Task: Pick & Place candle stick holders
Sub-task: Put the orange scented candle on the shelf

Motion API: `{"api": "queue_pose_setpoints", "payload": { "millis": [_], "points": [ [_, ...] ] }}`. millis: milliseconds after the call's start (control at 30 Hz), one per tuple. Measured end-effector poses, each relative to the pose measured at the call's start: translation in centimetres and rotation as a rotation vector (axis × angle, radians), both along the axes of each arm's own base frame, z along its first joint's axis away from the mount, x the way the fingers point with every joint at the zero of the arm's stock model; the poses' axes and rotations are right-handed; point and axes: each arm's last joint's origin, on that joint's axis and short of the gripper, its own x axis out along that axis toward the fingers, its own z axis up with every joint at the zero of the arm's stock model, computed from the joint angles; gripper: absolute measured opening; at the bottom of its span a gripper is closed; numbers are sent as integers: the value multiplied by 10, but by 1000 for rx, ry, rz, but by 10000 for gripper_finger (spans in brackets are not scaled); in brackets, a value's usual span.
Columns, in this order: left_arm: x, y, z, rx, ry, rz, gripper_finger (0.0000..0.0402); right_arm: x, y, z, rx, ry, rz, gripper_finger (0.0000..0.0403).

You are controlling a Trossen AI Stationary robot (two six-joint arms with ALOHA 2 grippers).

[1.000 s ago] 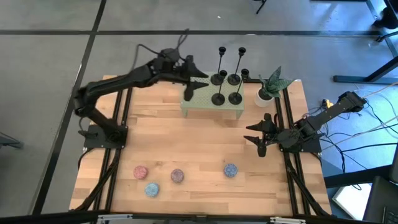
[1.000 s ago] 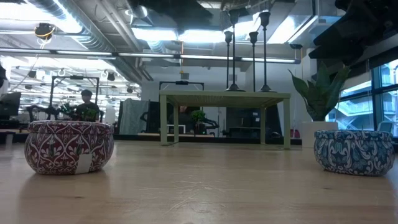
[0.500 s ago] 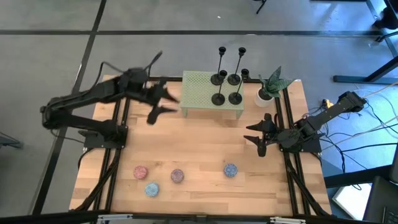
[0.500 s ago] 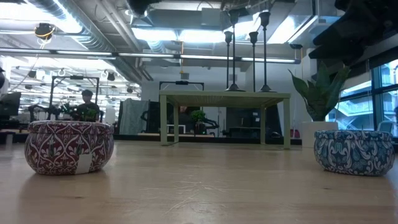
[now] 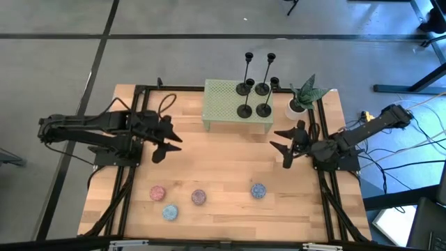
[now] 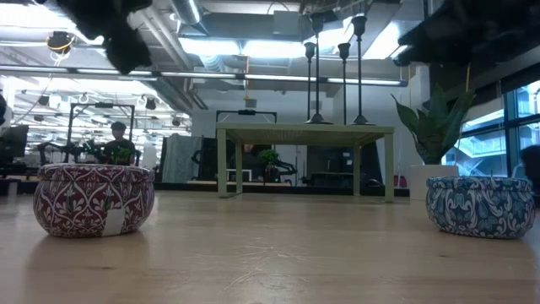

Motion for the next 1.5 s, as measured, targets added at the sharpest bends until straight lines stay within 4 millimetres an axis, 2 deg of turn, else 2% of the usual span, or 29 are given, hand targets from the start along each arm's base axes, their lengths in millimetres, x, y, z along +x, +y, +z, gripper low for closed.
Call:
{"api": "queue_pose_setpoints", "payload": {
  "millis": [167, 333, 500, 667, 800, 1000, 1233, 1500],
  "points": [
    [1, -5, -17, -62, 71, 22, 169, 14, -2, 3, -31, -17, 110, 225],
    [4, -5, -26, -55, 116, 31, 169, 26, 0, -7, -11, 40, 211, 225],
    [11, -4, -30, 57, 119, -47, 170, 36, 4, -17, -33, 88, 218, 225],
    [17, -4, -36, 63, 151, -39, 193, 44, 8, -21, -55, 94, 264, 225],
    [21, -3, -40, 86, 181, -6, 219, 45, 10, -22, -33, 91, 328, 225],
    [22, -2, -42, 125, 194, -7, 246, 45, 11, -22, -35, 91, 334, 225],
    [22, -8, -42, 118, 184, -98, 248, 46, 10, -21, -81, 94, 334, 225],
    [15, -29, -46, 15, 263, -120, 249, 46, 10, -22, -56, 93, 325, 225]
  ]
}}
